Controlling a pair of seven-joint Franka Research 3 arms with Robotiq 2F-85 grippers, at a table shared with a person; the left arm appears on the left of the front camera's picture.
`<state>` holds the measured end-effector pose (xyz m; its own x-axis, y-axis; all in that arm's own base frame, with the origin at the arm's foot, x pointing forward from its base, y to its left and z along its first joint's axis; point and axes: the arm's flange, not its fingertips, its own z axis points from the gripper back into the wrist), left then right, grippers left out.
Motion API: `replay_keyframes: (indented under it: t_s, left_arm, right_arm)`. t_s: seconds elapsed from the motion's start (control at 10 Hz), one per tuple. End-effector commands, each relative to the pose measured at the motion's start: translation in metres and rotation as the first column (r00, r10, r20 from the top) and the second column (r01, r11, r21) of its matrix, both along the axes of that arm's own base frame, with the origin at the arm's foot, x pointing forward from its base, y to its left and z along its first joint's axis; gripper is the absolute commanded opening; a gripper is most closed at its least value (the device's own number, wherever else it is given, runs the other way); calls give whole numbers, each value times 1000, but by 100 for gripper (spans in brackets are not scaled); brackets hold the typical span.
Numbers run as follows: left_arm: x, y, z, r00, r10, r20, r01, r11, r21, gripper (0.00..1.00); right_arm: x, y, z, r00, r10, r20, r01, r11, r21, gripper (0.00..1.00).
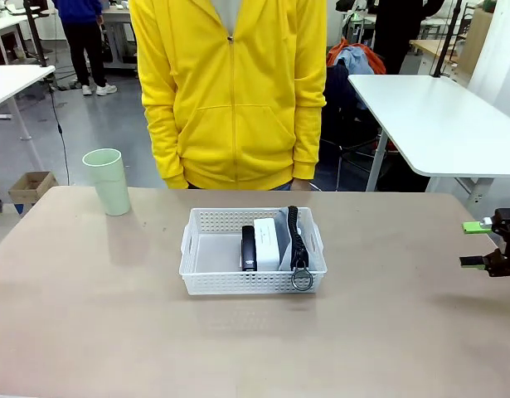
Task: Efficiently arrange items inside the basket to fit them all.
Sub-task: Pick up the Reusable plastic cup and place it inside the Organizing basket.
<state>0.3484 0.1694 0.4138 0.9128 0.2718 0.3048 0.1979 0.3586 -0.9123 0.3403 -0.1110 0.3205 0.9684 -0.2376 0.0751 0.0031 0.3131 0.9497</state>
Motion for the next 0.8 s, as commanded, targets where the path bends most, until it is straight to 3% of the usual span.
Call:
replay_keyframes:
  t_s: [0.0, 0.3, 0.4, 0.7]
  left_arm:
    - [30, -20, 3, 996, -69, 64, 58, 986, 159, 100]
    - [83, -12, -3, 975, -153, 160, 117, 970, 216, 100]
    - [100, -7, -7, 983, -140, 117, 119, 978, 174, 100]
    - [144, 12, -19, 997, 23, 73, -34, 987, 158, 100]
  right_arm:
    - [1, 1, 4, 1000, -11, 8, 11, 1000, 14, 100]
    - [1, 1, 4, 1000, -11, 8, 11, 1000, 14, 100]
    - [1, 1, 4, 1000, -11, 8, 11, 1000, 14, 100]
    - [1, 1, 4, 1000, -11, 8, 11, 1000, 14, 100]
